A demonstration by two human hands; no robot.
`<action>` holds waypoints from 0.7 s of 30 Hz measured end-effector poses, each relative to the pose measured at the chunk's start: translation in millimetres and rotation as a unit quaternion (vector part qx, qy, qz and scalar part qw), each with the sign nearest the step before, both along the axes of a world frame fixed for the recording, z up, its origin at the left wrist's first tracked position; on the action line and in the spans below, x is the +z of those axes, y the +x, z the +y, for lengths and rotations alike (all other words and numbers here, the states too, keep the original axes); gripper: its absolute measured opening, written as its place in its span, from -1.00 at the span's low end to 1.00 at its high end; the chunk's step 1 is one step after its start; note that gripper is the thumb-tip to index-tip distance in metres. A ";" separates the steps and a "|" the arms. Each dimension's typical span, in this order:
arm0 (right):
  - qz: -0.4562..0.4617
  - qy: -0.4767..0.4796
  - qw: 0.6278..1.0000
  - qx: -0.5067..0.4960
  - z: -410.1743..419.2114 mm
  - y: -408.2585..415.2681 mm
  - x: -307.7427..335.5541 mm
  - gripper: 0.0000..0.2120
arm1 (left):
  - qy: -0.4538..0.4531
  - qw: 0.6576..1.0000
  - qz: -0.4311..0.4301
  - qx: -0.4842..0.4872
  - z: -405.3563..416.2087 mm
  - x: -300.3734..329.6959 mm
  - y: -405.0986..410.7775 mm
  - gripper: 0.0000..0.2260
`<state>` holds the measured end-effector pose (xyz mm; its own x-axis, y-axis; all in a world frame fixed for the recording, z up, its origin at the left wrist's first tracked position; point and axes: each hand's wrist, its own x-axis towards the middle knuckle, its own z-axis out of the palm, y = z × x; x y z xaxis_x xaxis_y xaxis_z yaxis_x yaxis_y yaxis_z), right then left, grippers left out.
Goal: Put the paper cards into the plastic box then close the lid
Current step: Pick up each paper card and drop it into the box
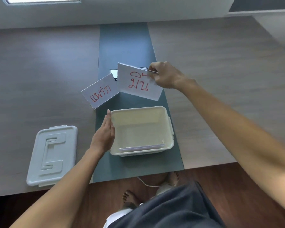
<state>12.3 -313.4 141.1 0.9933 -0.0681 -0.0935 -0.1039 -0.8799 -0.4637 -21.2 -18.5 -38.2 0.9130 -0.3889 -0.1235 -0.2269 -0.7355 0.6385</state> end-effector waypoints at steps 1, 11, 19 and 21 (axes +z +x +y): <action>0.017 0.005 1.000 0.012 2.7 -7.3 0.6 -0.86 | -0.005 1.000 0.003 0.002 -0.5 1.1 -0.2 -0.51; 0.192 -0.009 0.968 0.161 27.8 -55.2 -22.0 -0.81 | -0.030 0.999 0.027 -0.006 1.7 1.7 0.8 -0.50; 0.280 -0.015 0.941 0.189 45.3 -76.5 -65.4 -0.75 | -0.036 0.999 0.024 -0.016 2.2 2.0 0.2 -0.50; 0.300 -0.002 0.936 0.186 48.8 -80.9 -72.3 -0.75 | -0.035 0.999 0.020 -0.017 2.1 2.1 -0.3 -0.51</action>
<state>-68.6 -264.5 68.8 0.7180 0.2696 -0.6417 -0.0312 -0.9085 -0.4167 -21.5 -16.4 -36.1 0.8938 -0.4288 -0.1314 -0.2245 -0.6814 0.6967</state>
